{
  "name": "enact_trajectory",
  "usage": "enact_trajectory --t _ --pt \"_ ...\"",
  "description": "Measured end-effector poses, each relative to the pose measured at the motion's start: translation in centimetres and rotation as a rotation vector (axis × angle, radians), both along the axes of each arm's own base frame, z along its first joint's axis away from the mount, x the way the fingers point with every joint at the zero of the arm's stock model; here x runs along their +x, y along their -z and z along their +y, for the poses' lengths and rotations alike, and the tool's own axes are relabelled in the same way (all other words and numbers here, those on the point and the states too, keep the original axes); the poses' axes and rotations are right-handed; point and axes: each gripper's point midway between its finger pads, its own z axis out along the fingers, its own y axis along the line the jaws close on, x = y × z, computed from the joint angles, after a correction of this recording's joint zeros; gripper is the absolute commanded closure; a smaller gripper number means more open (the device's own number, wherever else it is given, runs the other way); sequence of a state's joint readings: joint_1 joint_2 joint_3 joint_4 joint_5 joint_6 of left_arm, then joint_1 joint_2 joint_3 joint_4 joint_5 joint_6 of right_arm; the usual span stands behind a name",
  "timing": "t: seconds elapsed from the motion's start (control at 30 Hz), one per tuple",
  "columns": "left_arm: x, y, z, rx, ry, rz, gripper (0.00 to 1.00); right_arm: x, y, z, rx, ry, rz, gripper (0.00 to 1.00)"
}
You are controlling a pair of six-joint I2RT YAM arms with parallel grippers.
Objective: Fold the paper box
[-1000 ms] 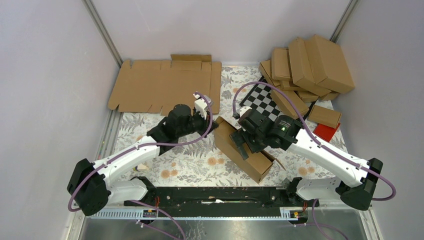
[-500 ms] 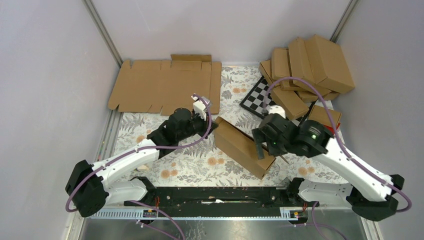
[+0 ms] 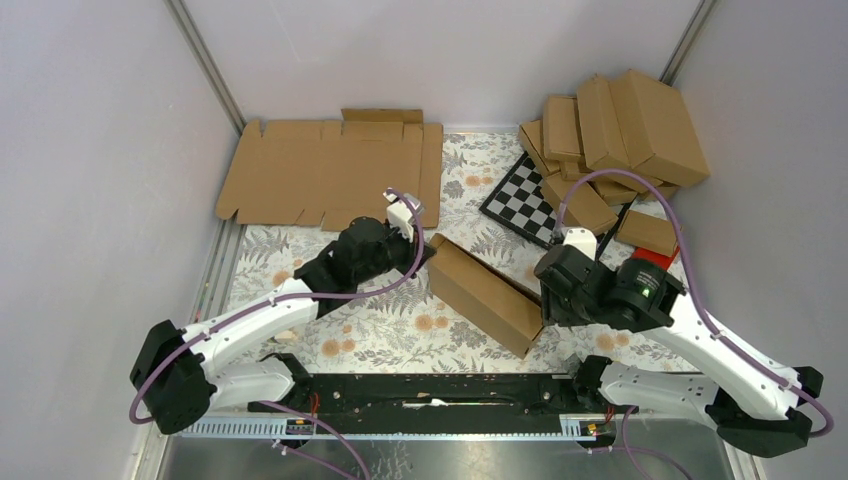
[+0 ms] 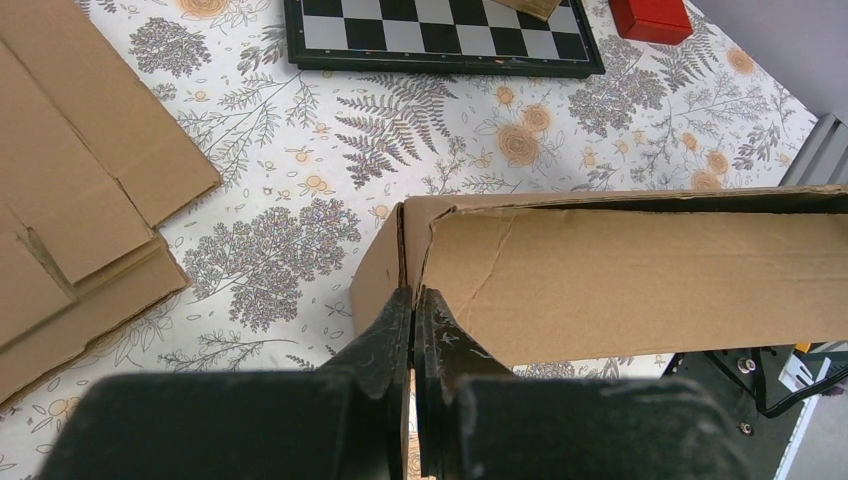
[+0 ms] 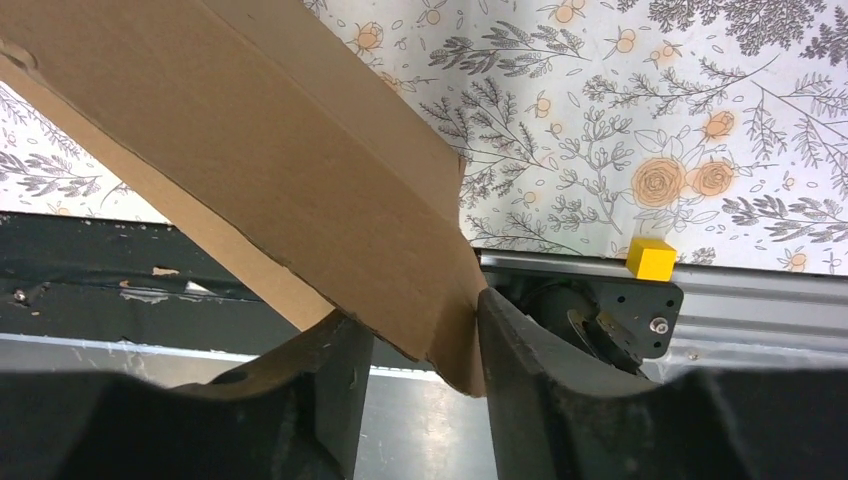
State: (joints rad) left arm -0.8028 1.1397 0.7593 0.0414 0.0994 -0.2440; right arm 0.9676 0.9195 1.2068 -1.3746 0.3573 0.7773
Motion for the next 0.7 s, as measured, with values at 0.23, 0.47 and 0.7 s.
enact_trajectory --t 0.23,0.47,0.7 --pt "-0.1 -0.1 -0.1 0.021 -0.025 -0.001 1.00 0.2 0.0 0.8 0.043 0.070 0.014 0.75" --pt "0.2 -0.1 -0.2 0.045 -0.055 -0.006 1.00 -0.4 -0.5 1.0 0.138 0.170 0.023 0.82" --pt "0.1 -0.1 -0.5 0.053 -0.061 -0.012 1.00 -0.9 -0.3 0.8 0.228 0.289 0.030 0.82"
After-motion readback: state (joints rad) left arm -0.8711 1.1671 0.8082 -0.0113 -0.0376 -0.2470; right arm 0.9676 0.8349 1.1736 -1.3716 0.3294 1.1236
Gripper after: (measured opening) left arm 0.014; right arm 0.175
